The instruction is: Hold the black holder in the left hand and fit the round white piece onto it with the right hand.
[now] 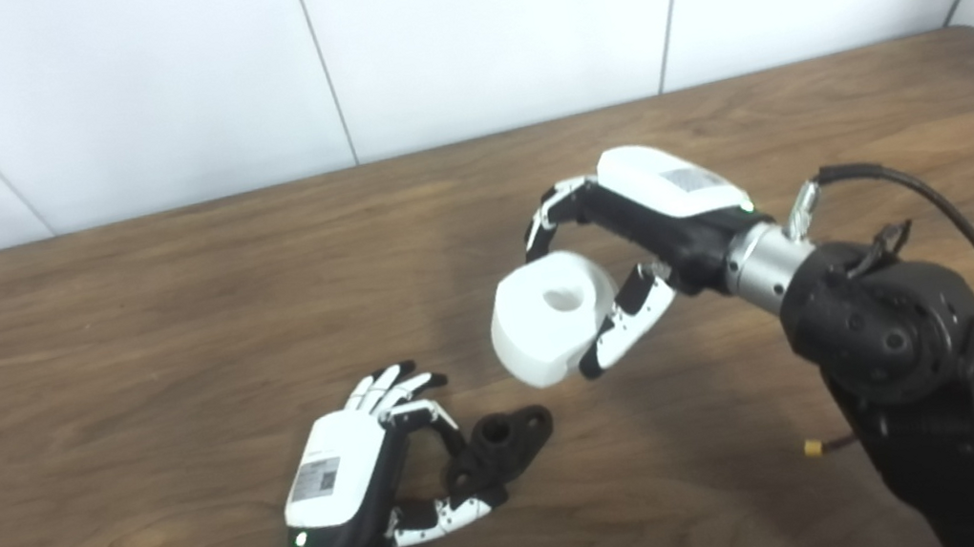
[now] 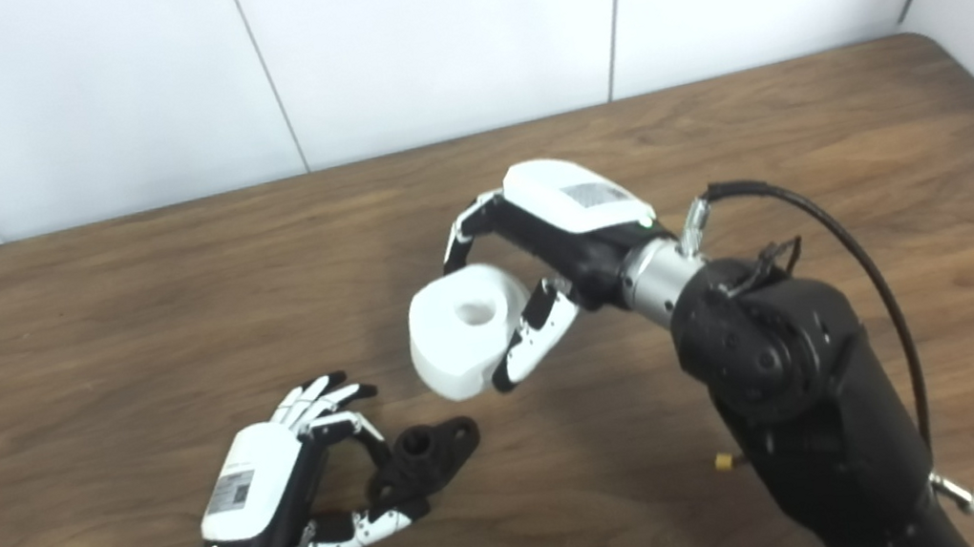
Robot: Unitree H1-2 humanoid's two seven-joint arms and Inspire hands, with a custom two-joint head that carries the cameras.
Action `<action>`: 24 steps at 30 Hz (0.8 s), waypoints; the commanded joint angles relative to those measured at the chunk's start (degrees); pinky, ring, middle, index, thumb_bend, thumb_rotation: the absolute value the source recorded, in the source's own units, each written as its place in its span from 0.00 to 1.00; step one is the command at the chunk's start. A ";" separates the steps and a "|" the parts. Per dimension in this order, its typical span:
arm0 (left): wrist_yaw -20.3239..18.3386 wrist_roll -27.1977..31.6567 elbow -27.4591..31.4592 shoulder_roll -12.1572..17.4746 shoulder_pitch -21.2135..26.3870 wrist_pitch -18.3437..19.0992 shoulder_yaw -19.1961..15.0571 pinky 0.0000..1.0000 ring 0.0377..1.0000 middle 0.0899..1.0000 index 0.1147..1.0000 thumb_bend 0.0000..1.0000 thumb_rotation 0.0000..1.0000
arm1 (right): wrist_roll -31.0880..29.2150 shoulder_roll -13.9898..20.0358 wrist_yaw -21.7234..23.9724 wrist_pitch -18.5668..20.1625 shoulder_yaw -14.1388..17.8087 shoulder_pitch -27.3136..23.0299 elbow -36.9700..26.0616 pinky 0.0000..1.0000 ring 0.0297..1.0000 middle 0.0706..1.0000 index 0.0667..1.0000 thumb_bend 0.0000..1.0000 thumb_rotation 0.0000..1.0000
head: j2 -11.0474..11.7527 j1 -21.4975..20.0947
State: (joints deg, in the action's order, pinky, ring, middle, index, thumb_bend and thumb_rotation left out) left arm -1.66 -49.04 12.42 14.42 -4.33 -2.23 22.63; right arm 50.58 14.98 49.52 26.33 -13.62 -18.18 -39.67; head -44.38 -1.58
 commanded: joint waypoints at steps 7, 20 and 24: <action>-1.83 -2.74 -2.89 -0.42 -0.10 0.73 2.39 0.93 0.92 0.81 0.42 0.52 0.05 | -0.13 -1.07 -0.23 -0.59 -1.61 -0.67 -2.72 0.80 0.89 0.74 0.44 0.53 0.14 | -0.51 0.66; -1.00 -2.89 -4.11 -0.94 0.91 1.49 3.50 0.93 0.91 0.81 0.42 0.52 0.05 | 0.13 -0.82 -1.06 -2.64 -2.72 -0.15 -1.81 0.81 0.88 0.74 0.44 0.53 0.14 | -0.90 1.51; -1.00 -2.79 -4.36 -1.10 1.15 1.77 3.61 0.93 0.91 0.81 0.42 0.52 0.05 | -0.36 -0.92 -1.13 -2.51 -2.72 0.09 -1.20 0.81 0.89 0.75 0.44 0.53 0.14 | -0.80 1.68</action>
State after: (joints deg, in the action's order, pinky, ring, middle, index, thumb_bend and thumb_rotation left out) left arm -0.10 -49.70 10.74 13.46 -2.72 -1.42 24.61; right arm 50.55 14.11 49.65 24.91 -16.67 -16.91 -40.12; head -45.09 0.00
